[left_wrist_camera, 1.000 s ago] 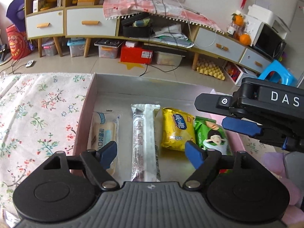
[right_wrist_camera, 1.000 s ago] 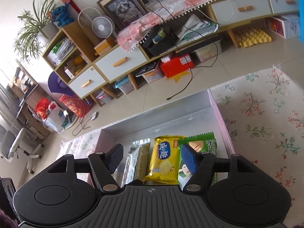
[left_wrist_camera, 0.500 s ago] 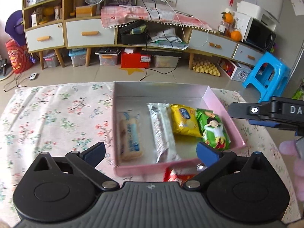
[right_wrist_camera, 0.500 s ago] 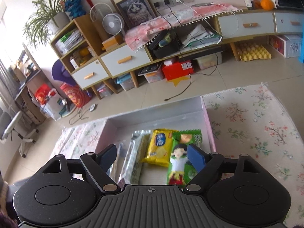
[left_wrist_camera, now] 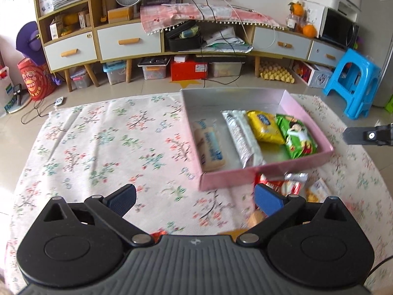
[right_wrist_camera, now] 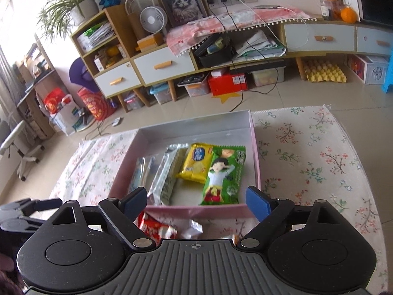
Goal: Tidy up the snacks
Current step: 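Withdraw from the box and grasp the gold wafer bar with the left tool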
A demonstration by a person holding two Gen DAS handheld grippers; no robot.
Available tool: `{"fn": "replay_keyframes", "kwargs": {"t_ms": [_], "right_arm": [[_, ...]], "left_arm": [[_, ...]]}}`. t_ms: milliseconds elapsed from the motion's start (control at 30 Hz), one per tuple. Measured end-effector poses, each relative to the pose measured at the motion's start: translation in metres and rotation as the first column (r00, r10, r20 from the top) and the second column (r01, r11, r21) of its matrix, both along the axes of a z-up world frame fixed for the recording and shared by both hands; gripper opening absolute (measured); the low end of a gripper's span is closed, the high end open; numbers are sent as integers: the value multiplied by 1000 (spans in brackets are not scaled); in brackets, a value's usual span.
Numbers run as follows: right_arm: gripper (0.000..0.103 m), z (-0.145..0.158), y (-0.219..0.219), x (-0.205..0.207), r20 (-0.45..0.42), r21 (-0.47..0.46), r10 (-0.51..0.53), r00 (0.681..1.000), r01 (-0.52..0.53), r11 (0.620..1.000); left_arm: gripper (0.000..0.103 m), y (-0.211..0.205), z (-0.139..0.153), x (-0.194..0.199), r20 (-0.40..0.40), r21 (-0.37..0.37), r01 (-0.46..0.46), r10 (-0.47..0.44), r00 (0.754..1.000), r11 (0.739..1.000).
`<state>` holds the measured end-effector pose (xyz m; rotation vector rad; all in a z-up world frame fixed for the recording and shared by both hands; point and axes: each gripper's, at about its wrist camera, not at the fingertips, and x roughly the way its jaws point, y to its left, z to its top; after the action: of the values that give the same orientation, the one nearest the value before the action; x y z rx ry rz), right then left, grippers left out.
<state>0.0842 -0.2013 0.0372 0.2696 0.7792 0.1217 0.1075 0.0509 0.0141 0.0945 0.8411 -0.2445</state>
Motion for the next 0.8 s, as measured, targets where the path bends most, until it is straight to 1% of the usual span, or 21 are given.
{"fn": "replay_keyframes", "kwargs": {"t_ms": [167,267,367,433,533,700,800], "right_arm": [[92,-4,3,-11,-33,-50,10,999,-12,999],[92,-10,4,-17,-73,-83,6,997,-12,996],[92,-18,4,-22,-133,-107,-17,991,3,994],[92,-25,2,-25,-179,-109,-38,983,18,994],[92,-35,0,-27,-244,-93,-62,968,40,995],[92,-46,2,-31,-296,-88,-81,952,57,994],[92,-52,1,-31,-333,-54,-96,938,82,995]], "left_arm": [[102,10,-6,-11,-18,32,9,-8,1000,999],[102,16,-10,-16,-42,40,18,-16,999,999],[102,18,-15,-22,-77,53,17,-13,997,998],[102,19,-19,-25,-118,56,9,-2,993,998],[102,17,-24,-26,-169,36,4,2,986,999],[102,9,-30,-29,-224,-1,-8,8,975,1000],[101,1,-33,-27,-248,3,-25,25,968,1000]]}}
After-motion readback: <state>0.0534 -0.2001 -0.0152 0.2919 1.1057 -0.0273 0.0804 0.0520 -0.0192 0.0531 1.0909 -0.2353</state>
